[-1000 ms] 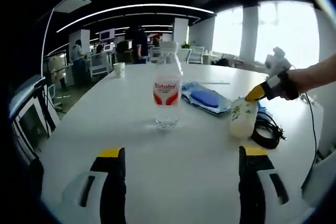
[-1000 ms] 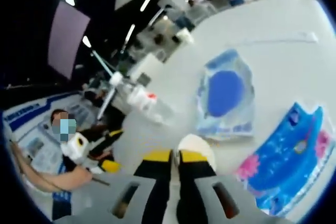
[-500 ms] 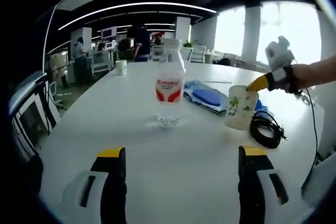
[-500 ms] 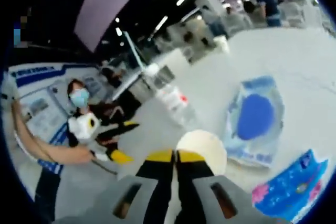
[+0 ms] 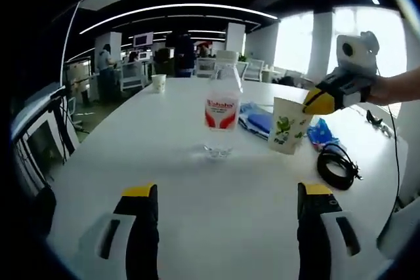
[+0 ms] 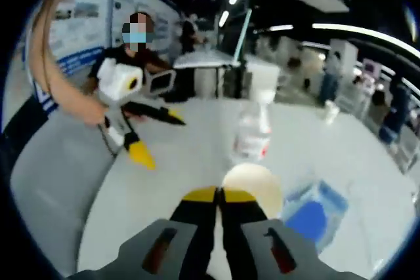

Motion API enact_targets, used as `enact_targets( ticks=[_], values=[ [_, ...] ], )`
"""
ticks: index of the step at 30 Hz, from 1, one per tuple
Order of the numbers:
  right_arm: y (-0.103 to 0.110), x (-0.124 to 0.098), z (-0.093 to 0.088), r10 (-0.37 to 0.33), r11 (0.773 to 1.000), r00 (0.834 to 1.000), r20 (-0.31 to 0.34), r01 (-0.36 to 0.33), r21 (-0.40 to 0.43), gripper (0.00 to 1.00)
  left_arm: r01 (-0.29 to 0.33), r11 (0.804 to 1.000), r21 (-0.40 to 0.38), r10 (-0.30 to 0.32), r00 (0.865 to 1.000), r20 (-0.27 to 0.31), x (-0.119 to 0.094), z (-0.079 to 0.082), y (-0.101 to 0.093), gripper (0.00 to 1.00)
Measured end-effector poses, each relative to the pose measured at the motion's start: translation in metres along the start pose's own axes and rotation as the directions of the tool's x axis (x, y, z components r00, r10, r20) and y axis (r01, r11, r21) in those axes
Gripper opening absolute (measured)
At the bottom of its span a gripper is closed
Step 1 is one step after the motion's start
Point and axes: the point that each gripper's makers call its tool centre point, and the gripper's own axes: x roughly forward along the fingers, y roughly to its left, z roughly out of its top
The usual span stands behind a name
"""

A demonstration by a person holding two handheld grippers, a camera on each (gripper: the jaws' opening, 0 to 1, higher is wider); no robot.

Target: Arrange the tabletop items into an orderly group along one side of the table until the central work area is clear of visible clutter.

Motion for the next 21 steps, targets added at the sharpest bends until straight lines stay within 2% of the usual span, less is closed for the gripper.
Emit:
enact_targets(
  ticks=[3, 7, 14, 21],
  values=[
    [-0.002, 0.008, -0.002, 0.009, 0.999, 1.0, -0.022, -0.01, -0.039, 0.0, -0.009, 1.0, -0.008, 0.009, 1.0, 0.002, -0.001, 0.0, 0.003, 0.85],
    [-0.011, 0.014, -0.002, 0.009, 0.999, 1.0, -0.016, -0.01, -0.051, 0.0, -0.029, 0.999, -0.025, 0.029, 1.0, 0.011, -0.004, 0.002, 0.009, 0.85],
    [-0.018, 0.022, -0.013, 0.035, 0.982, 0.996, -0.084, -0.05, -0.185, 0.0, -0.046, 0.998, -0.035, 0.046, 0.999, 0.017, -0.004, 0.002, 0.014, 0.85],
    [-0.025, 0.032, -0.011, 0.044, 0.971, 0.995, -0.086, -0.063, -0.229, 0.0, -0.051, 0.998, -0.042, 0.052, 0.998, 0.02, -0.003, 0.002, 0.016, 0.85]
  ],
)
